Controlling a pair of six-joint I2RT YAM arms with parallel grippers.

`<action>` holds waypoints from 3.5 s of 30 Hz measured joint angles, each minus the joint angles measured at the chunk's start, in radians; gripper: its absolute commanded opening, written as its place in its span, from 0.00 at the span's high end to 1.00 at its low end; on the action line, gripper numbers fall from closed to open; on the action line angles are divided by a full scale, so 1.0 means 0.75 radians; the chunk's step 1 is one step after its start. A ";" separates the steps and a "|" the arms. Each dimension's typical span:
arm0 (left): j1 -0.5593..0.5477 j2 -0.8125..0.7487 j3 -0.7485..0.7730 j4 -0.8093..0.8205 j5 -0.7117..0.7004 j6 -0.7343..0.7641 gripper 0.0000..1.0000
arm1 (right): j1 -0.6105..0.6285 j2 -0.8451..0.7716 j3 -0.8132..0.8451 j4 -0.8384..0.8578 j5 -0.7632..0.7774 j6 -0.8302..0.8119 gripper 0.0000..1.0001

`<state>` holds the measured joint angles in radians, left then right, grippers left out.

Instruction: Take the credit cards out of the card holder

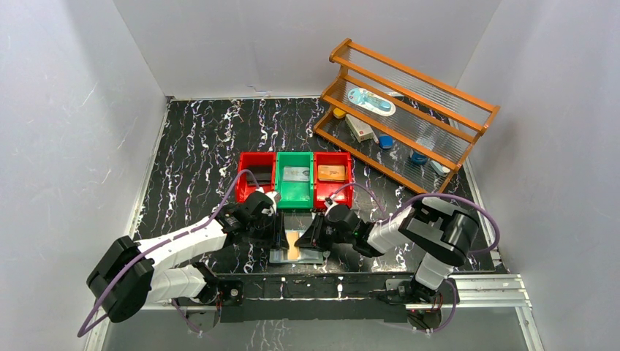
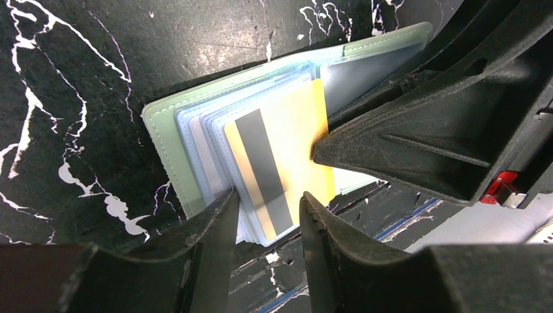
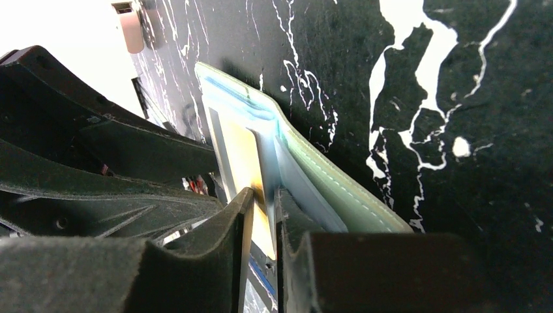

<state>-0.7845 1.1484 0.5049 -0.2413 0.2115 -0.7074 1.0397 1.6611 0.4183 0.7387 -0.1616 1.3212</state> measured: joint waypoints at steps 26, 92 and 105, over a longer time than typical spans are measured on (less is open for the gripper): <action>-0.002 -0.102 -0.026 -0.041 -0.073 -0.039 0.58 | 0.014 -0.085 -0.049 -0.055 0.032 0.012 0.86; -0.006 0.057 -0.014 0.143 0.162 -0.028 0.53 | -0.052 -0.090 -0.171 0.061 -0.033 0.087 0.89; -0.006 -0.013 -0.014 0.141 0.152 -0.035 0.51 | -0.052 -0.090 -0.171 0.063 -0.033 0.102 0.88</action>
<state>-0.7891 1.1389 0.4946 -0.1352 0.3252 -0.7334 1.0008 1.5936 0.2897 0.7860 -0.1860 1.3979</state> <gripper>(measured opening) 0.480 0.119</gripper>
